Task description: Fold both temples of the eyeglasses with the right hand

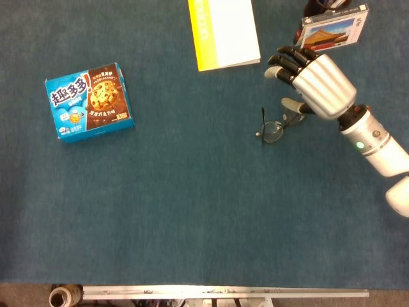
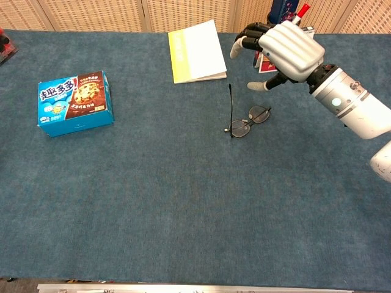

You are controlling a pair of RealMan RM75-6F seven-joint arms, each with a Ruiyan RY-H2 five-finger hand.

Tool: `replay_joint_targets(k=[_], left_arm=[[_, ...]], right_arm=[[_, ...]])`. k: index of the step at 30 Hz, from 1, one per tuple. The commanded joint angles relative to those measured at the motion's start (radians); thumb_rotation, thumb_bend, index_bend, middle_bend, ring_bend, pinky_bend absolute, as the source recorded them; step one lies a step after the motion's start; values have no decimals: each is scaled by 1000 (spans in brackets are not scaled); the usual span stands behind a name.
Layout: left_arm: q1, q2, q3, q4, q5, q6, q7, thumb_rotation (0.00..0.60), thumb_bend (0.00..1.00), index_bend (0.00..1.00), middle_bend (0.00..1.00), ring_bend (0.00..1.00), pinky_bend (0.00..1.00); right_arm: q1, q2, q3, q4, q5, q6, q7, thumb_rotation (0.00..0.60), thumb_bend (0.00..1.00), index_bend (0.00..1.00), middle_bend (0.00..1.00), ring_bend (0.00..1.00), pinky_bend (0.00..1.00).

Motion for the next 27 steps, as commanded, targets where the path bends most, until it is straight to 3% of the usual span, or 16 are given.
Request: replay_joint_targets(k=[1,12,27], left_arm=[[0,-1,0,0,0,0,2,600,288,516,430,283,394],[0,0,0,1,1,1,-3,600,288,516,430,283,394],[6,11,-1,-3,9,14,-31,600,288,516,430,283,394]], right_arm=[[6,72,17,-132,-16,37,-83,600,108,391,331,222,404],[4,147,33,-351,-45,47,-208,600,110,391,331,222,405],[32,46,60,-323,-49,-4,-220,600,110,391,331,222,405]])
